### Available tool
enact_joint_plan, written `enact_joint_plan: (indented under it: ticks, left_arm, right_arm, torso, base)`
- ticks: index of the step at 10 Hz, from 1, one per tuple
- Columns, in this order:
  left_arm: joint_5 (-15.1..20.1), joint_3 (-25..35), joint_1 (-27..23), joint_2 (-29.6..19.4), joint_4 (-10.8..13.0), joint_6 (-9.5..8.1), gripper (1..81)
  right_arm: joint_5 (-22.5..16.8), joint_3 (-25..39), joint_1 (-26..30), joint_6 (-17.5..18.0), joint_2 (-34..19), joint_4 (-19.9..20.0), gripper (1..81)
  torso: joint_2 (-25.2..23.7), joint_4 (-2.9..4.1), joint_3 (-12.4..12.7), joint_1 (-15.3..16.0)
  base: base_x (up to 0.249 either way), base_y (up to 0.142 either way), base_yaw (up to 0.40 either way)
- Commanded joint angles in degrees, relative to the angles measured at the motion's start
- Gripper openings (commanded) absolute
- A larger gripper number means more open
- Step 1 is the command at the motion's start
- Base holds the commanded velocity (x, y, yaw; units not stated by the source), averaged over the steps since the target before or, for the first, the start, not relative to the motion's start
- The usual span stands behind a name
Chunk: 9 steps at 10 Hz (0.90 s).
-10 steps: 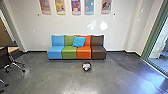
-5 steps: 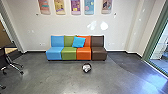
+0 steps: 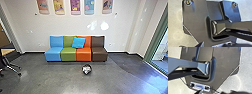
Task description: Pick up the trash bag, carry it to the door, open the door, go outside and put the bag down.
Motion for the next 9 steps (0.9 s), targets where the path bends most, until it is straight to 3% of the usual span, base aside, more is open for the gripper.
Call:
enact_joint_plan:
  ticks: [1,9]
  left_arm:
    - [3.6,0.2,-1.7,0.0,0.4,0.13,81.1]
    - [3.6,0.2,-1.7,0.0,0.4,0.21,81.1]
  right_arm:
    - [-3.6,0.0,1.9,-0.1,-0.1,-0.5,81.1]
    - [-3.6,0.0,1.7,-0.1,-0.2,-0.5,81.1]
  torso:
    - [0.0,0.00,0.0,0.0]
    - [0.0,0.00,0.0,0.0]
  base:
    - [0.149,0.000,0.000]
    - [0.149,0.000,0.000]
